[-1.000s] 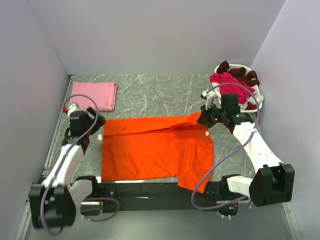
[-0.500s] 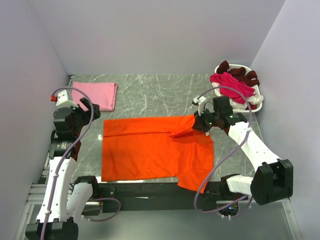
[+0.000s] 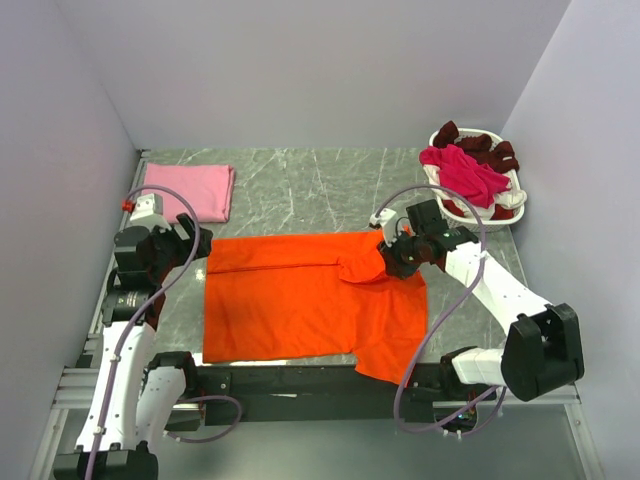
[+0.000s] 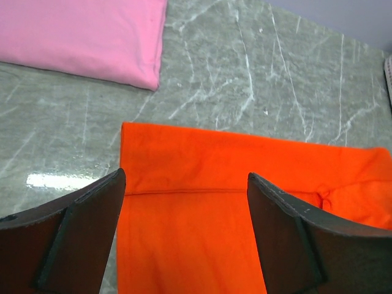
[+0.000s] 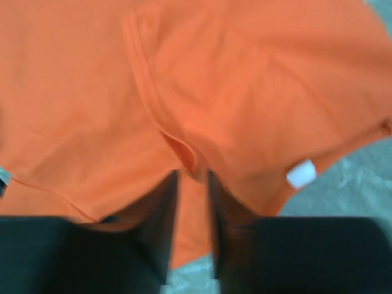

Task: Fold and stack the t-shirts
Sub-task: Fold the tshirt

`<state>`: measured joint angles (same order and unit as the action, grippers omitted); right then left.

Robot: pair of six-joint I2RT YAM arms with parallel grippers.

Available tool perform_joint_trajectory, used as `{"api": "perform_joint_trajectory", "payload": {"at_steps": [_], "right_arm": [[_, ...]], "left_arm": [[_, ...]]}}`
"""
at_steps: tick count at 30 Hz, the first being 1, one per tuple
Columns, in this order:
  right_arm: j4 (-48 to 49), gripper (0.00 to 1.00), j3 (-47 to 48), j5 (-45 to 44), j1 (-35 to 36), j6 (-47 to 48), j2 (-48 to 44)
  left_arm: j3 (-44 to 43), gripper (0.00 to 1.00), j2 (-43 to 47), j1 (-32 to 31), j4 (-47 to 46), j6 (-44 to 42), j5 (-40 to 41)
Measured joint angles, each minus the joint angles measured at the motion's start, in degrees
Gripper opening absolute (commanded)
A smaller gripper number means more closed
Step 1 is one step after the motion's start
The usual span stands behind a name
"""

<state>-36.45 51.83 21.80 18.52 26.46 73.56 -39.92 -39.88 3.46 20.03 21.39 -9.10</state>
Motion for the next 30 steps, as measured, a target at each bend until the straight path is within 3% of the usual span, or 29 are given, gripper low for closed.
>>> {"api": "perform_joint_trajectory", "payload": {"at_steps": [1, 5, 10, 17, 25, 30], "right_arm": [[-0.52, 0.46, -0.24, -0.96, 0.00, 0.83, 0.00], [-4.07, 0.58, -0.48, -3.45, 0.00, 3.26, -0.33], [-6.91, 0.56, 4.24, -1.44, 0.00, 4.31, 1.40], [-3.23, 0.48, 11.96, 3.10, 5.51, 2.78, 15.12], [-0.26, 0.46, 11.96, -1.99, 15.37, -1.64, 21.18], [1.36, 0.45, 13.49, -7.19, 17.33, -3.93, 25.11]], "left_arm": [[0.44, 0.86, 0.35, 0.00, -0.04, -0.15, -0.59], [1.27, 0.86, 1.27, 0.00, -0.04, -0.63, -2.05], [1.79, 0.86, 2.82, 0.00, -0.48, -0.76, -3.13], [2.08, 0.86, 3.19, 0.00, -0.66, -0.81, -3.17], [2.21, 0.85, 3.41, 0.00, -0.79, -0.79, -4.09], [2.21, 0.85, 3.41, 0.00, -0.83, -0.79, -4.57]]}}
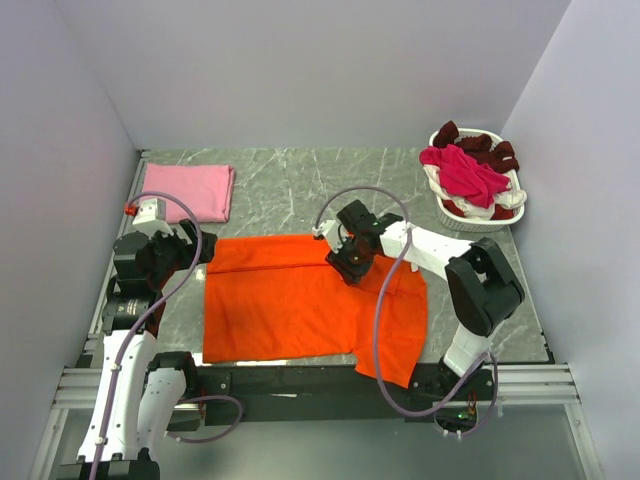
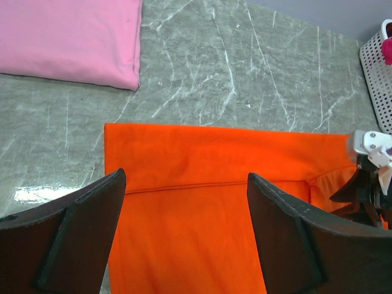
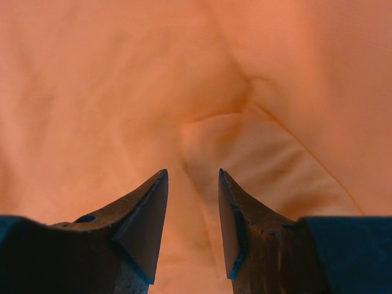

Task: Fold and stack the t-shirts
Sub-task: Fold the tshirt

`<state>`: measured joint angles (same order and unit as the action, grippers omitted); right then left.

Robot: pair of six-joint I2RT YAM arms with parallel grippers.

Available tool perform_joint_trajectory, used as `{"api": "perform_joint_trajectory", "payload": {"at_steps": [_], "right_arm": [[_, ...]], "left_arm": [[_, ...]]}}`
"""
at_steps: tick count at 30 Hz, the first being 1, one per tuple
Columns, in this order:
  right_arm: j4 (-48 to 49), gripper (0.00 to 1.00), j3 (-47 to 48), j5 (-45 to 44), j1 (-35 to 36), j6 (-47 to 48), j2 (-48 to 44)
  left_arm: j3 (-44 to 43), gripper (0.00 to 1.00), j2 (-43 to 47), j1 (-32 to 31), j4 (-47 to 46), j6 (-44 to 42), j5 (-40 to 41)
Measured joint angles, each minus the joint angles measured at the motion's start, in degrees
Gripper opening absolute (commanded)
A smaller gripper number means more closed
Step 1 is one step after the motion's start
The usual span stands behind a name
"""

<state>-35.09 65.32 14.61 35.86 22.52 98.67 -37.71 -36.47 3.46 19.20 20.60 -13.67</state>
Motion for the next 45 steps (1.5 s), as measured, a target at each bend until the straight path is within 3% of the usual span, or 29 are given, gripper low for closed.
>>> {"api": "perform_joint_trajectory", "payload": {"at_steps": [6, 12, 15, 31, 38, 45], "right_arm": [[1.07, 0.34, 2.60, -2.12, -8.41, -3.74, 0.13], [2.16, 0.33, 6.67, -2.10, -24.22, -7.39, 0.44], [2.69, 0.33, 8.59, -2.40, -27.61, -8.17, 2.05], [3.06, 0.33, 9.86, -4.17, -29.49, -10.95, 9.38], [4.00, 0.25, 11.17, -6.88, -30.27, -11.21, 13.16], [4.04, 0.29, 11.34, -7.08, -30.88, -11.17, 13.53]], "left_arm": [[0.02, 0.84, -0.15, 0.00, -0.11, -0.02, -0.70], [0.02, 0.79, -2.69, 0.00, -1.05, 0.02, -2.49], [0.15, 0.73, -4.44, 0.00, -1.55, 0.07, -3.58], [0.15, 0.71, -8.09, 0.00, -1.79, 0.07, -5.11], [0.15, 0.72, -8.09, 0.00, -1.77, 0.07, -5.11], [0.15, 0.72, -8.15, 0.00, -1.77, 0.04, -5.16]]}}
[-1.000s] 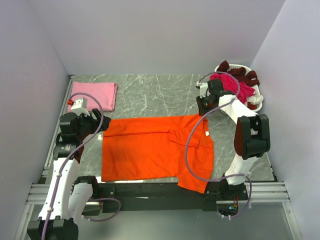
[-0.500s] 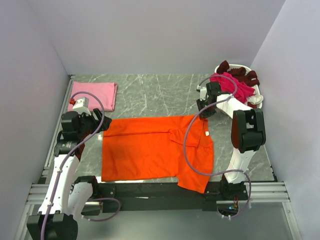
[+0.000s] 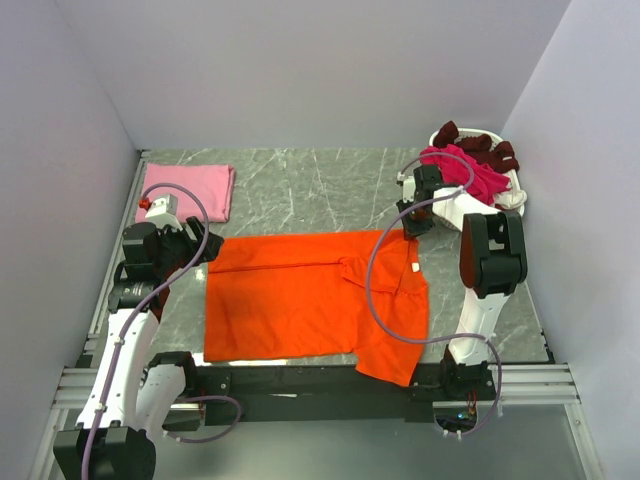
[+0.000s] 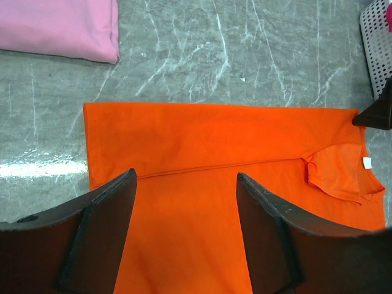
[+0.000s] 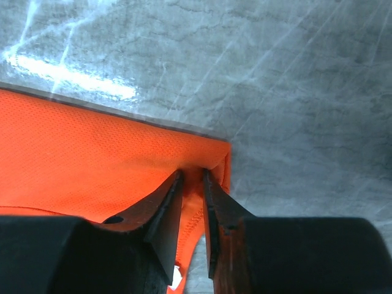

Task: Fold and stack the t-shirts
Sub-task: Fold the tshirt

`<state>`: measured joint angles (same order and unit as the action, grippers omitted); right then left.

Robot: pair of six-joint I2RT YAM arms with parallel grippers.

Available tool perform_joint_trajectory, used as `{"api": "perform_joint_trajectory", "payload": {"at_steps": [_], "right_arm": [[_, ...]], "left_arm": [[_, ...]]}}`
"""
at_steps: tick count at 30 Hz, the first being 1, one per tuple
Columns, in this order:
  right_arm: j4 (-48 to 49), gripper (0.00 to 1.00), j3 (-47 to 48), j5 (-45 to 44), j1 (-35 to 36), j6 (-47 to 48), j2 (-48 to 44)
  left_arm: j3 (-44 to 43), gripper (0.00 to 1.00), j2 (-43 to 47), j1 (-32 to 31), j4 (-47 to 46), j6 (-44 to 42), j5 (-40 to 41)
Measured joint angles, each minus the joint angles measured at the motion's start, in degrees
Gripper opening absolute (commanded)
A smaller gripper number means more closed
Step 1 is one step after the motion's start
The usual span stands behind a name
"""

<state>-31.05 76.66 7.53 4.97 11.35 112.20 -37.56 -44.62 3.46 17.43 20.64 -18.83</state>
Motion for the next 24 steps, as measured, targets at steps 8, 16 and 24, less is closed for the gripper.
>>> {"api": "perform_joint_trajectory", "payload": {"at_steps": [8, 16, 24], "right_arm": [[-2.21, 0.32, 3.96, -0.57, -0.66, 0.26, 1.95], [-8.24, 0.16, 20.39, -0.33, -0.90, 1.18, 13.00], [-15.52, 0.16, 43.54, -0.61, -0.57, 1.27, 25.97]], "left_arm": [[0.00, 0.72, 0.02, 0.00, 0.00, 0.00, 0.00], [0.00, 0.72, 0.02, 0.00, 0.00, 0.00, 0.02], [0.00, 0.72, -2.75, 0.00, -2.29, 0.15, -3.13]]}}
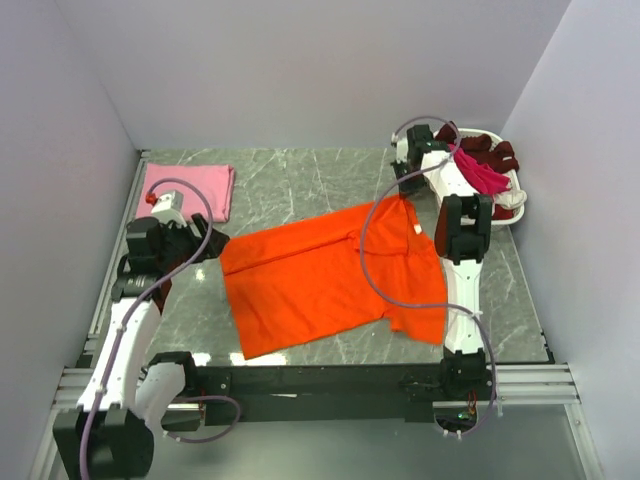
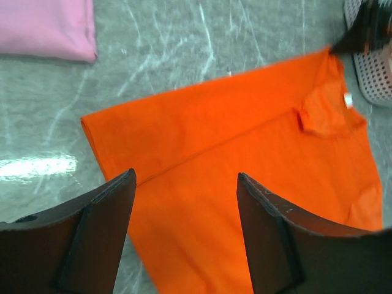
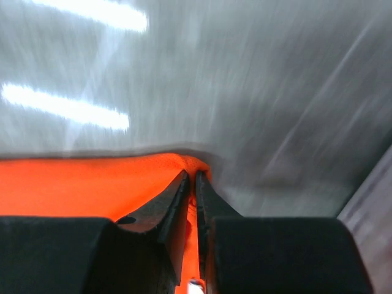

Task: Fold and stack the t-shirts
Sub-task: Fold the tshirt

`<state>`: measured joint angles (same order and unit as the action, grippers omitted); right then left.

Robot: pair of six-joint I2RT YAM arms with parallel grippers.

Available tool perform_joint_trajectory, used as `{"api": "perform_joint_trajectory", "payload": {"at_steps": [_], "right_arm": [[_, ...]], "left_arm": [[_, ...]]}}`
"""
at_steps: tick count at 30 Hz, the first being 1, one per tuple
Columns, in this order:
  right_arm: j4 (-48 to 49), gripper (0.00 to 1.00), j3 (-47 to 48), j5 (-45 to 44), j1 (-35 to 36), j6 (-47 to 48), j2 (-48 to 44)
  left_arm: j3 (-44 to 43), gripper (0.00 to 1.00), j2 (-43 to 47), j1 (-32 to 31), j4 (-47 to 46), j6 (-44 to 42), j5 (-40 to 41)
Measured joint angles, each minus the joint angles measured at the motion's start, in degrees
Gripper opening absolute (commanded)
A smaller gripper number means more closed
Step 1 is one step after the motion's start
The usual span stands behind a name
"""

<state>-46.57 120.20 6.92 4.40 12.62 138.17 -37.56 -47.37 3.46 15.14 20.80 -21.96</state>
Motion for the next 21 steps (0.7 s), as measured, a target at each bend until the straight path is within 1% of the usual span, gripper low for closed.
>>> {"api": "perform_joint_trajectory", "payload": {"at_steps": [1, 4, 5, 7, 9, 12, 14, 18, 19, 21], "right_arm": [[-1.20, 0.17, 5.40, -0.22, 0.20, 0.00, 2.60], [-1.22, 0.25, 13.90, -0.26, 0.55, 0.02, 6.14], [-0.81, 0.32, 14.27, -0.22, 0.70, 0.07, 5.99], [0.04, 0.39, 13.55, 0.11, 1.05, 0.26, 4.31], [2.16, 0.44, 8.09, 1.33, 1.40, 0.72, -0.22], [3.19, 0.45, -1.92, 4.74, 1.64, 1.62, -10.01], [3.82, 0.45, -7.74, 7.61, 1.73, 2.49, -17.62], [5.95, 0.45, -20.20, 15.32, 1.73, 5.90, -35.91], [7.61, 0.46, -25.16, 17.99, 1.73, 7.61, -42.32], [7.50, 0.46, -33.14, 22.32, 1.73, 11.26, -52.37]], "left_arm": [[-0.20, 0.72, -1.99, -0.15, -0.87, 0.11, -0.96], [-3.43, 0.72, -9.66, -2.10, -0.72, -0.04, -1.66], [-5.53, 0.72, -12.94, -3.48, -0.37, -0.15, -1.53], [-11.93, 0.72, -20.94, -8.00, 0.04, -1.36, -0.94], [-18.93, 0.72, -28.06, -12.70, -0.09, -3.23, -0.33], [-30.69, 0.72, -38.95, -18.53, 0.17, -6.69, 0.22], [-38.62, 0.71, -46.23, -21.05, 0.24, -8.55, 0.20], [-52.83, 0.69, -61.44, -24.50, 0.63, -13.03, -0.48], [-56.24, 0.69, -65.16, -25.11, 1.55, -14.03, -0.94], [-61.96, 0.68, -72.04, -26.14, 2.05, -15.52, -1.31]]}}
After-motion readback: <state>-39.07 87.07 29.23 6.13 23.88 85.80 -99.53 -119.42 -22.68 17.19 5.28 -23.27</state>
